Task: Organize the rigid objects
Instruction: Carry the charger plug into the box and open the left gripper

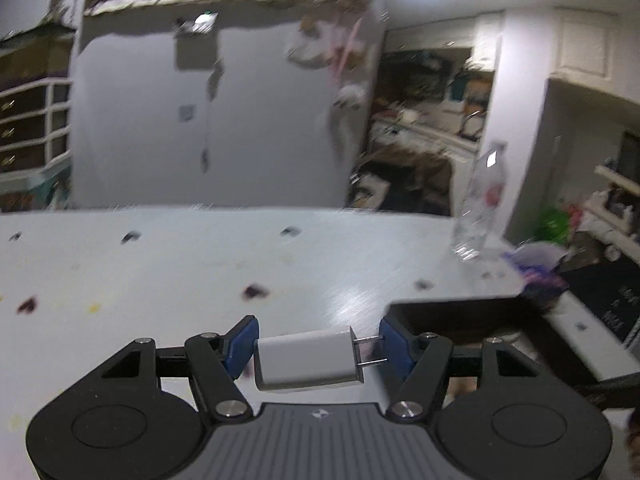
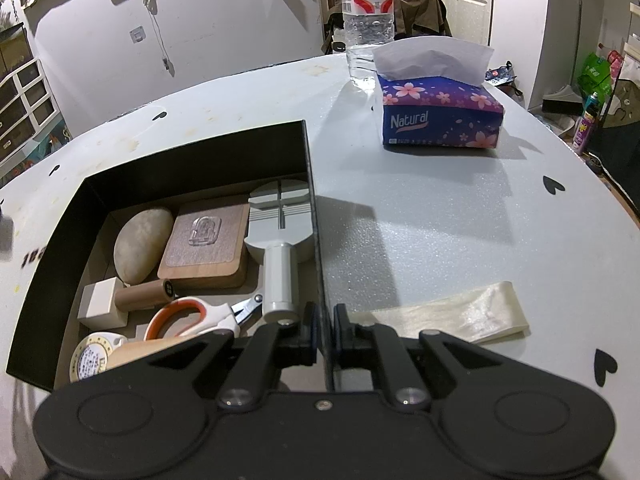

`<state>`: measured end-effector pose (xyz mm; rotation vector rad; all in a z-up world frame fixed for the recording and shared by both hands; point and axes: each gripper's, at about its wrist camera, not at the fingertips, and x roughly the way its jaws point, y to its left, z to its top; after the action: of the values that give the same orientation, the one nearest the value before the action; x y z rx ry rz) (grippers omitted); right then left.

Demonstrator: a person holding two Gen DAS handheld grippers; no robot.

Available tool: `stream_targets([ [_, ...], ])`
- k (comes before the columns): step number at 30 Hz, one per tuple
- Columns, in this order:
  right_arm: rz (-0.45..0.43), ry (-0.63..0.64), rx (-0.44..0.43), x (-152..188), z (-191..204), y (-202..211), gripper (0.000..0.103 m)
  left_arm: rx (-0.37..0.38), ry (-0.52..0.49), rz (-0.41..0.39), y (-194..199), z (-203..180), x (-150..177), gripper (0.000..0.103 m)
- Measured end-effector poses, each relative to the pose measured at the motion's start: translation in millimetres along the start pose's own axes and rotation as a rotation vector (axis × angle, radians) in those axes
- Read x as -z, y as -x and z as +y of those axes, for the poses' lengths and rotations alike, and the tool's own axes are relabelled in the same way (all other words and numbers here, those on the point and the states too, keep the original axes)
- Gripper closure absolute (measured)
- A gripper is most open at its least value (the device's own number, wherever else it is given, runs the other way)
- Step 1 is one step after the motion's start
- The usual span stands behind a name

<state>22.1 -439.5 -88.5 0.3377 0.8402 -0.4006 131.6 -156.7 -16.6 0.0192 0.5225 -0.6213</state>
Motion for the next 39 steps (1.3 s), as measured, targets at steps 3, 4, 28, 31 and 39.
stream_targets([
  [3,-0.001,-0.001,-0.001,-0.2,-0.2,0.1,0.093,0.053,-0.018,-0.021,5.3,-17.7,-10.7,0.036],
  [4,0.000,0.000,0.000,-0.1,0.1,0.1,0.093,0.075,-0.027,-0.021,4.7,-24.1,-13.2,0.036],
  [28,-0.007,-0.001,-0.016,0.9,-0.8,0.3,0.093,0.443,0.038,0.385,-81.8,-112.1,11.5,0.036],
  [31,-0.007,-0.003,-0.019,0.8,-1.4,0.1,0.093,0.455,0.085,0.415,-96.1,-114.6,13.0,0.035],
  [39,-0.011,-0.003,-0.021,1.6,-1.7,0.0,0.093,0.429,0.155,0.368,-95.1,-100.6,6.3,0.017],
])
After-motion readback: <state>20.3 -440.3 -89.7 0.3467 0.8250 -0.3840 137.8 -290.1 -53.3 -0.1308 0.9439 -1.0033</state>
